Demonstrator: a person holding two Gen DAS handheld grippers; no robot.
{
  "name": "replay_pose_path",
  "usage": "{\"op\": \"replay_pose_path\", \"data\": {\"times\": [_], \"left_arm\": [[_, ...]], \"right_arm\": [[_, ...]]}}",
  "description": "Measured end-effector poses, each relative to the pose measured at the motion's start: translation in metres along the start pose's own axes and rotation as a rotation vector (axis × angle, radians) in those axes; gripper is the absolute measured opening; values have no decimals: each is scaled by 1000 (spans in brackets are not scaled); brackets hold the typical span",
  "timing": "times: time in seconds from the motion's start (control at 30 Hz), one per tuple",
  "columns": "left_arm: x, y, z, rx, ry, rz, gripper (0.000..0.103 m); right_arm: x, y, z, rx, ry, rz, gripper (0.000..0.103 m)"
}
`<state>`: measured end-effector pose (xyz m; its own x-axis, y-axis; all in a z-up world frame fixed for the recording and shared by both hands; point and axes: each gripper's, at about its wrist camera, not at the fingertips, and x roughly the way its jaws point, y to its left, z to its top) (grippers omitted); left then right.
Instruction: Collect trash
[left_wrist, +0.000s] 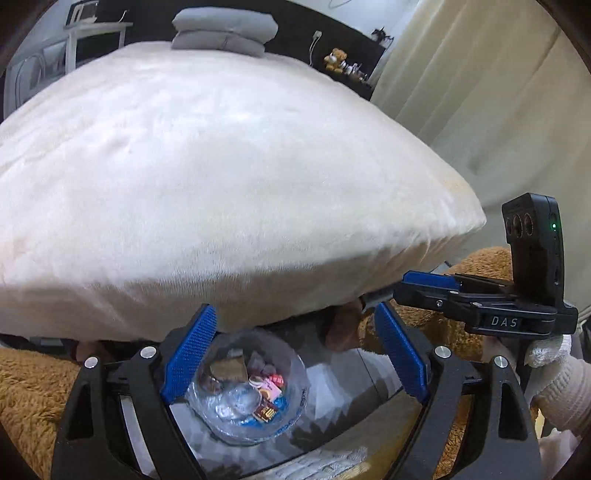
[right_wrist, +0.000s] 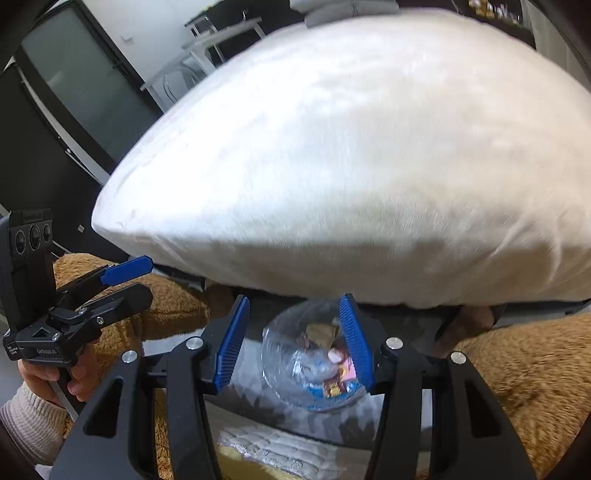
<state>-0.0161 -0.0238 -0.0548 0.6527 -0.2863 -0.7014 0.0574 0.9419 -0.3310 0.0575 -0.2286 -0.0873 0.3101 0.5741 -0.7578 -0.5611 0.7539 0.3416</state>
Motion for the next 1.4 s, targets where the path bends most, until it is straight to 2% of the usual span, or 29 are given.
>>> {"op": "replay_pose_path", "data": {"times": [0.17, 0.37, 0.47, 0.63, 0.7, 0.83, 0.9, 0.97, 1.07, 1.4], "left_arm": [[-34, -20, 12, 77, -122, 6, 86], [-70, -33, 40, 138, -244, 29, 86], [-79, -29, 54, 153, -276, 47, 86], [-84, -13, 71, 171, -320, 80, 86], [-82, -4, 76, 166, -339, 95, 86], [-77, 17, 88, 141, -353, 107, 86], [-73, 25, 94, 136, -356, 112, 97], [-67, 30, 99, 142, -347, 117, 97], [-60, 34, 107, 153, -343, 124, 97], [-45, 39, 111, 169, -324, 80, 97]], "right_arm": [[-39, 15, 3, -88, -120, -46, 56], [-78, 21, 25, -141, -244, -79, 56], [-89, 19, 35, -153, -300, -104, 66], [-92, 2, 57, -156, -363, -141, 68], [-92, -7, 67, -151, -389, -147, 84], [-85, -23, 86, -158, -418, -184, 86], [-81, -29, 95, -158, -427, -199, 86], [-78, -31, 103, -171, -431, -196, 86], [-75, -29, 111, -212, -463, -205, 98], [-52, -26, 118, -256, -420, -167, 98]]}}
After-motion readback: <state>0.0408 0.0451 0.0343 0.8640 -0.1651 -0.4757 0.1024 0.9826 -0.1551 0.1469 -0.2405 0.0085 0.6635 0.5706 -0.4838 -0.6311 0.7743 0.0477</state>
